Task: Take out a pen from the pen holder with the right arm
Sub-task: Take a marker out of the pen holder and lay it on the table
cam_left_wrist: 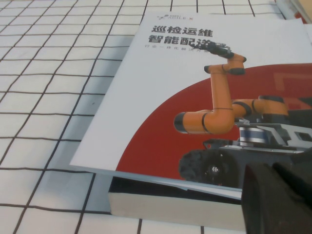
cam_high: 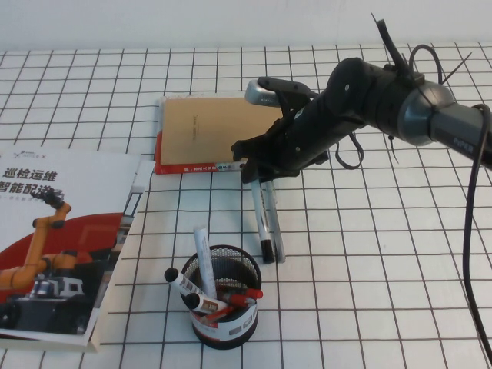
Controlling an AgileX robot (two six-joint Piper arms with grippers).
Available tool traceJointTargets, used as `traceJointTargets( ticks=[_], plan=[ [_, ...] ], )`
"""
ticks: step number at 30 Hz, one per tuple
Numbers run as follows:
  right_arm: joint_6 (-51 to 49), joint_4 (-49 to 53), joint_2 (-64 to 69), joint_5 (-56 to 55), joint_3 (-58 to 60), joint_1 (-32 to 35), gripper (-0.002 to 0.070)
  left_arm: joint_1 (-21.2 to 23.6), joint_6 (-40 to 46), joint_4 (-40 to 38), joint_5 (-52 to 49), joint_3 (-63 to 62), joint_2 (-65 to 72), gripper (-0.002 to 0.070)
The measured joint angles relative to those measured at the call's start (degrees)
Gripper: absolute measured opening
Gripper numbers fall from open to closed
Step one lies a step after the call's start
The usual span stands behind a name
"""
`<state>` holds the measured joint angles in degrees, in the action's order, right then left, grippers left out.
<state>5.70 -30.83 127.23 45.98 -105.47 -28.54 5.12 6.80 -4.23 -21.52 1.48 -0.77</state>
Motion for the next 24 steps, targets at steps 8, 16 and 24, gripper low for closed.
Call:
traceJointTargets(
  ticks=[8,16,24],
  plan=[
    [-0.09,0.00,1.81,-1.79,0.00,0.31,0.0130,0.00,0.00,0.00,0.00,0.00,0.00,-0.0003],
    [-1.06,0.00,2.40,-2.47,0.00,0.31,0.0202,0.00,0.00,0.00,0.00,0.00,0.00,-0.0003],
    [-1.16,2.24,1.87,-2.69,0.00,0.21,0.0248,0.00,0.00,0.00,0.00,0.00,0.00,-0.0003]
  ],
)
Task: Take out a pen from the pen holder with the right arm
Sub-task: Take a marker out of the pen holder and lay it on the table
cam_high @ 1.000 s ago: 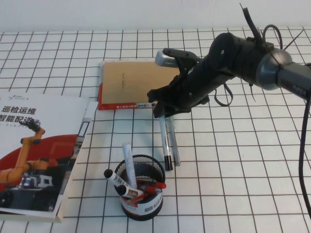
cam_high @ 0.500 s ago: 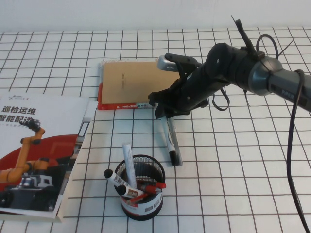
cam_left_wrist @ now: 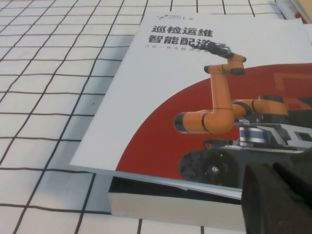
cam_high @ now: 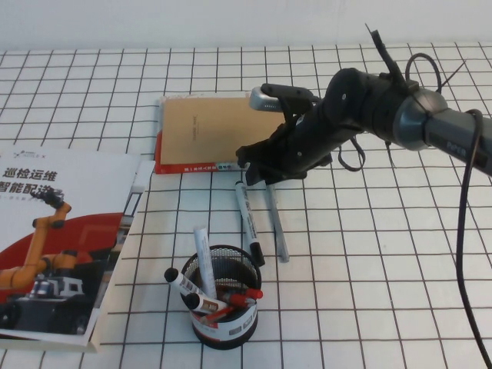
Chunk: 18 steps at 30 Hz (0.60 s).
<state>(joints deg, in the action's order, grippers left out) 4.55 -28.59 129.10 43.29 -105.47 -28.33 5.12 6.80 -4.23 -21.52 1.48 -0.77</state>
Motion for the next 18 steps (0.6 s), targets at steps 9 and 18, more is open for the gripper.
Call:
traceJointTargets(
  ticks=[9,18],
  plan=[
    [-3.91,12.11,-14.41,3.75,2.77,-3.68,0.0093,0.00,0.00,0.00,0.00,0.00,0.00,-0.0003],
    [-4.55,14.72,-36.97,-2.03,26.20,-5.74,-0.0012,0.00,0.00,0.00,0.00,0.00,0.00,-0.0003]
  ],
)
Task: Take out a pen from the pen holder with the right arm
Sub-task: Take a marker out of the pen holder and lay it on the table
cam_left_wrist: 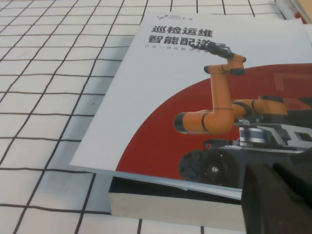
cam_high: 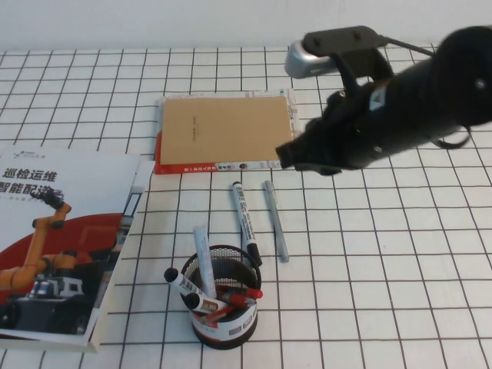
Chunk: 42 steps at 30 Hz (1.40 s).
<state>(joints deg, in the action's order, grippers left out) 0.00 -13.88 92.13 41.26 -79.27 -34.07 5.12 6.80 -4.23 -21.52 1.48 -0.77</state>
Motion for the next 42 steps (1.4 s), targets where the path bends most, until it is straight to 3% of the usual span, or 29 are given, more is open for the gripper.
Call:
traceJointTargets(
  ticks=[11,17,26,33,42],
  plan=[
    [0.00,0.28,-20.20,2.90,19.25,0.00,-0.0015,0.00,0.00,0.00,0.00,0.00,0.00,-0.0003],
    [0.00,0.29,-23.94,12.84,20.62,0.00,-0.0015,0.00,0.00,0.00,0.00,0.00,0.00,-0.0003],
    [0.00,2.45,-24.17,13.27,21.38,0.00,-0.0015,0.00,0.00,0.00,0.00,0.00,0.00,-0.0003],
    [1.01,5.24,-33.97,-3.22,34.90,4.40,-0.0015,0.00,0.00,0.00,0.00,0.00,0.00,-0.0003],
    [2.61,5.24,-60.89,-28.55,64.27,22.81,-0.0015,0.00,0.00,0.00,0.00,0.00,0.00,-0.0003]
  ],
)
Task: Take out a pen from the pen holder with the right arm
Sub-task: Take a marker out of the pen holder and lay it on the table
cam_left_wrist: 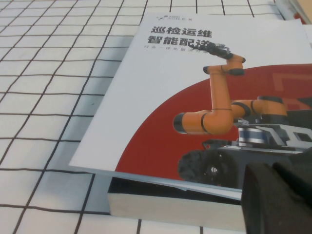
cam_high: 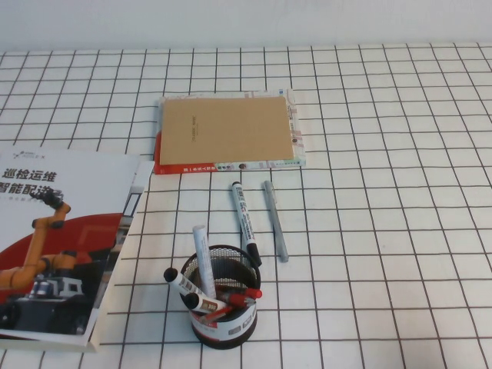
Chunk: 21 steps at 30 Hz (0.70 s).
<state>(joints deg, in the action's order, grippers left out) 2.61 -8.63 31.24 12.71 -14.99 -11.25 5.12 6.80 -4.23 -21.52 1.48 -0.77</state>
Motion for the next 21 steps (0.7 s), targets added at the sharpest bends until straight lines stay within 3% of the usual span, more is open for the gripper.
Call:
traceJointTargets(
  ticks=[5,10,21],
  plan=[
    [0.00,0.00,-14.31,-5.88,11.98,6.94,-0.0015,0.00,0.00,0.00,0.00,0.00,0.00,-0.0003],
    [0.04,0.00,-24.02,-6.68,16.39,7.94,-0.0015,0.00,0.00,0.00,0.00,0.00,0.00,-0.0003],
    [0.43,0.58,-31.67,6.83,16.44,7.94,-0.0015,0.00,0.00,0.00,0.00,0.00,0.00,-0.0003]
  ],
)
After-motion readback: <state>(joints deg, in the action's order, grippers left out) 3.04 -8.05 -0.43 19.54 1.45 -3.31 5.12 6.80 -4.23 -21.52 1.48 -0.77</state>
